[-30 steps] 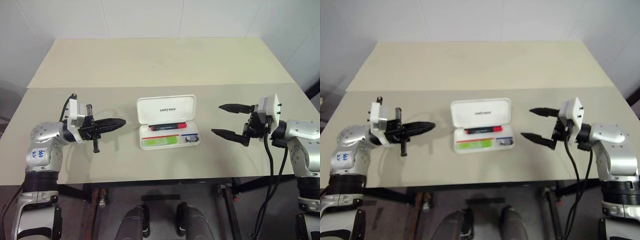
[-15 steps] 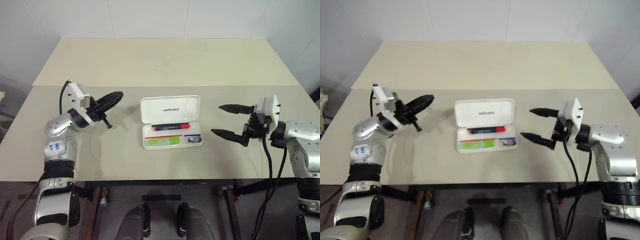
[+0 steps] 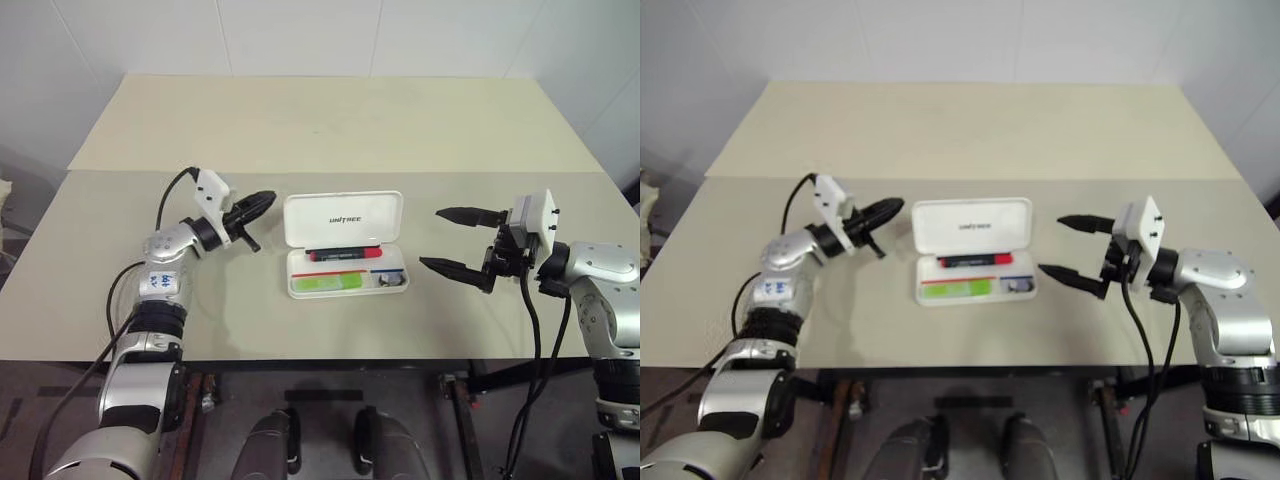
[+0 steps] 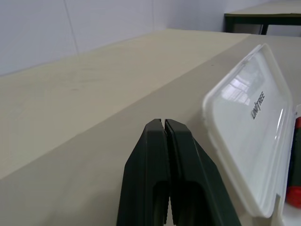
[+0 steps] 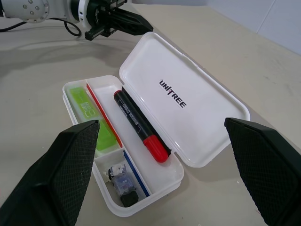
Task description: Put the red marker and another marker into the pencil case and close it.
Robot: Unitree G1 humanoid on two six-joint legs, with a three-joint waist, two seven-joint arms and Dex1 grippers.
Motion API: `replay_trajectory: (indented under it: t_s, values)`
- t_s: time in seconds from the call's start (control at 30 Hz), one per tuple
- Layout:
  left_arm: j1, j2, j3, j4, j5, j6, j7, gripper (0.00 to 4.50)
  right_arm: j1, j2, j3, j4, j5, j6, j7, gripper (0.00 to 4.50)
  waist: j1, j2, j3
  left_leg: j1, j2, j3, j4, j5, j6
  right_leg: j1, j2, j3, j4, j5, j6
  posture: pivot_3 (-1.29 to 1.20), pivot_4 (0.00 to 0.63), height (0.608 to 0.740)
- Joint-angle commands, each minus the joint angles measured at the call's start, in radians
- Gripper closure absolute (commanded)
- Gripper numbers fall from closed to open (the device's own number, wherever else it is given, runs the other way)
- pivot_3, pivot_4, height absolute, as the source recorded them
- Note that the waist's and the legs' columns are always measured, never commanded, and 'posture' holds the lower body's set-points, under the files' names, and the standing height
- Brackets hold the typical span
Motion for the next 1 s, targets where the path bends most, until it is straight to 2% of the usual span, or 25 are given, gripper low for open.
replay_trajectory:
  t_s: [0.03,0.2,0.33,0.5,0.6,1.0]
  values:
    - [-0.034,-0.008,-0.004,-0.008,-0.016,-0.001,-0.041,4.47,0.008,-0.008,-0.028,-0.050,0.026,0.003,-0.014,0.00,0.002,0.000,0.000,0.000,0.000,0.000,0.000,0.000,0.000,0.000,0.000,0.000,0.000,0.000,0.000,0.00,0.150,0.740]
    - [-0.015,-0.019,-0.016,-0.078,-0.086,0.031,-0.217,4.47,0.019,-0.002,-0.031,-0.069,0.032,-0.001,-0.037,0.00,0.005,0.000,0.000,0.000,0.000,0.000,0.000,0.000,-0.001,0.000,0.001,0.000,0.000,0.000,0.000,0.00,0.150,0.740]
    - [0.020,0.021,-0.052,-0.131,-0.083,0.019,-0.356,4.47,0.027,-0.002,-0.028,-0.076,0.034,0.001,-0.046,0.00,0.007,0.000,0.000,0.000,0.000,0.001,0.000,0.000,-0.001,0.000,0.001,0.000,-0.001,0.000,0.000,0.00,0.150,0.740]
    - [0.035,0.068,-0.096,-0.151,-0.047,0.009,-0.445,4.47,0.033,0.000,-0.027,-0.080,0.036,0.002,-0.056,0.00,0.007,0.000,0.000,0.000,0.000,0.001,0.001,0.000,0.000,0.000,0.004,0.000,-0.001,0.000,0.000,0.00,0.150,0.740]
    - [0.034,0.077,-0.149,-0.166,0.001,0.015,-0.450,4.47,0.034,0.003,-0.025,-0.082,0.036,0.000,-0.061,0.00,0.007,0.000,0.000,0.000,0.000,0.001,0.001,0.000,0.001,0.000,0.003,0.000,-0.001,0.000,0.000,0.00,0.150,0.740]
    - [0.060,-0.029,-0.303,-0.249,0.076,0.174,-0.375,4.47,0.079,0.017,-0.033,-0.139,0.044,0.010,-0.109,0.00,0.010,0.000,0.000,-0.001,0.000,0.001,0.002,0.000,0.001,0.000,0.000,0.000,-0.001,0.000,0.000,0.00,0.150,0.740]
